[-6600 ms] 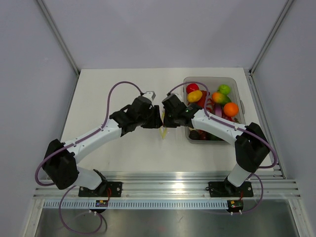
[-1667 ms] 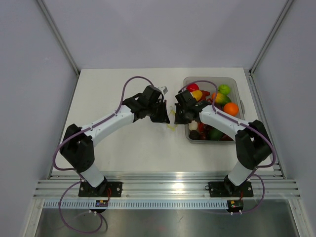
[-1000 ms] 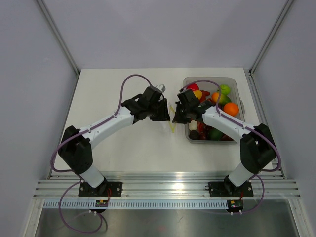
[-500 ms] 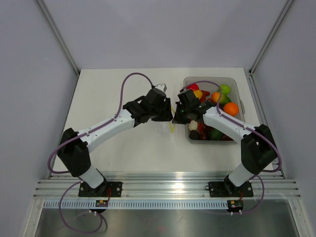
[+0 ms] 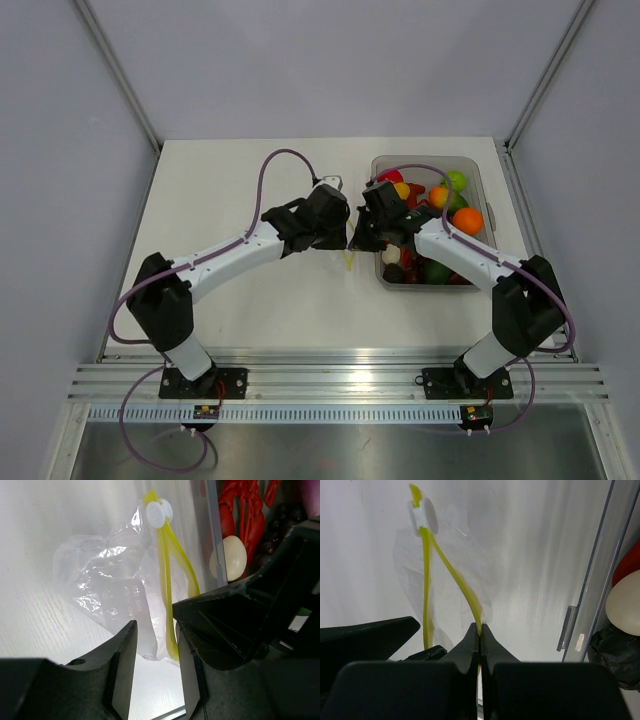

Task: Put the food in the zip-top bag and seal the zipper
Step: Open the zipper of the food storage bag.

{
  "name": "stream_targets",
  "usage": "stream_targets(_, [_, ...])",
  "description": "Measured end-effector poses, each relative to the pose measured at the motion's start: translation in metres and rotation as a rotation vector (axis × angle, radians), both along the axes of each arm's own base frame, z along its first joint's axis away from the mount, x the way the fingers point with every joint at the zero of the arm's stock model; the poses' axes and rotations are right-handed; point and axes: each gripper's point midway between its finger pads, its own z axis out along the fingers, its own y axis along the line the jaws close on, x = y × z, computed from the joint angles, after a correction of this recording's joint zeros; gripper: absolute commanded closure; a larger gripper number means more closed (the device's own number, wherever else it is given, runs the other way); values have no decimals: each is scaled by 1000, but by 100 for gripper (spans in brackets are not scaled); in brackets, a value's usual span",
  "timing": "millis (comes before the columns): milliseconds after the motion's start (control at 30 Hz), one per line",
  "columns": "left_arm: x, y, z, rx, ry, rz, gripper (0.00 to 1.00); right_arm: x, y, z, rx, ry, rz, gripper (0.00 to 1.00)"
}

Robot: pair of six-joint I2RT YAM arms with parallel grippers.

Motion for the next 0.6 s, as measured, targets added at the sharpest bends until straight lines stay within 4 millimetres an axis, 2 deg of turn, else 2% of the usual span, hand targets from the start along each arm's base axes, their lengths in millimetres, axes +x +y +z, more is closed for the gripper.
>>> stream_targets(67, [0,0,-5,10,8,-1,60,0,0,0,1,0,-1,100])
stream_targets(100, [0,0,-7,14,11,0,67,-1,-1,0,2,1,-3,100])
stream_targets(200, [1,0,-10,23,10,5,74,-2,-1,1,5,0,-6,100])
stream_targets(300, [2,1,-10,24,7,14,100,-2,-1,3,8,-4,-6,100])
stream_targets(600, [2,4,-9,34,-2,19,100,1,-7,-1,-23,-9,-19,100])
